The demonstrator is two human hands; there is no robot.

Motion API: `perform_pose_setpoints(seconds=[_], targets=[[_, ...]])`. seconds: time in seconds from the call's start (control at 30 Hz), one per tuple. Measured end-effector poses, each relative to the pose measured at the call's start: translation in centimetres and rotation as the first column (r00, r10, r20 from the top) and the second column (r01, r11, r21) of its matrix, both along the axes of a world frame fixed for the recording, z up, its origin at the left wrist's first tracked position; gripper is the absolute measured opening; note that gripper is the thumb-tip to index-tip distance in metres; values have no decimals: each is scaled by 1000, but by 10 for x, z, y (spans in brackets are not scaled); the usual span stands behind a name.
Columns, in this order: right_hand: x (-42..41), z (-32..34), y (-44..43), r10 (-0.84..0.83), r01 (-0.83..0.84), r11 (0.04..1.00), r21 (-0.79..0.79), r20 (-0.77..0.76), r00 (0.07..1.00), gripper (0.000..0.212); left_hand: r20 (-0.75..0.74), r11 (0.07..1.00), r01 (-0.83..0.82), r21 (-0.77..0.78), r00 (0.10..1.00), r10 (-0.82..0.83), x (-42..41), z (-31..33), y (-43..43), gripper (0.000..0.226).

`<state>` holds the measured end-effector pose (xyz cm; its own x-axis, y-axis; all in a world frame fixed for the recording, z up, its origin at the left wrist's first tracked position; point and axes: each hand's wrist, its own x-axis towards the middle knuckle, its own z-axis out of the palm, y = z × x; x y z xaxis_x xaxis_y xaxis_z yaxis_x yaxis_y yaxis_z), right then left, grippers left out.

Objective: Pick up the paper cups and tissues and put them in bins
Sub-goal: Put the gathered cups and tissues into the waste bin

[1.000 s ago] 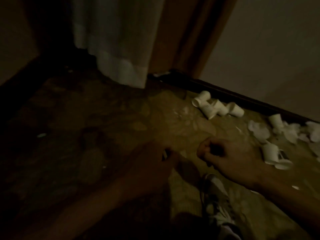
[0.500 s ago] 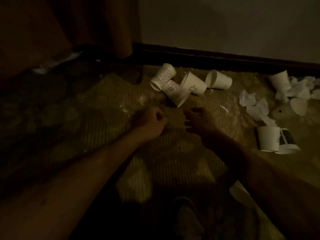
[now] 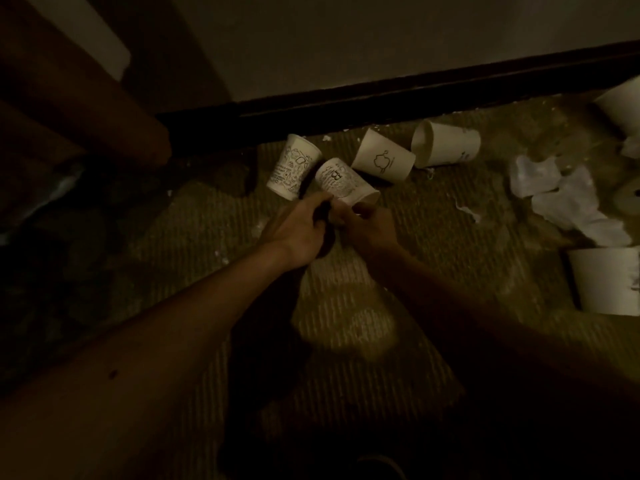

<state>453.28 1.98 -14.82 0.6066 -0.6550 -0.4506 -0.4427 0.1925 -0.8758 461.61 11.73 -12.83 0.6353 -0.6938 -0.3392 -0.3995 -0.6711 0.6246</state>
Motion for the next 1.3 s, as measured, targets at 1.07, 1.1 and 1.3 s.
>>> perform_pose_setpoints(seconds=[1.07,1.1,1.3], targets=[[-37,28,-81,-329,272,757,594,-12,944,36,-837,865,-477,-158,530,140,31,13,-62,39],[-42,30,-75,-325,259,755,603,1,946,37,-826,890,-430,-149,549,127,22,16,-61,37],[-101,56,-27,-281,224,791,569,12,960,40,-841,914,-385,-125,531,109,-39,43,-22,32]])
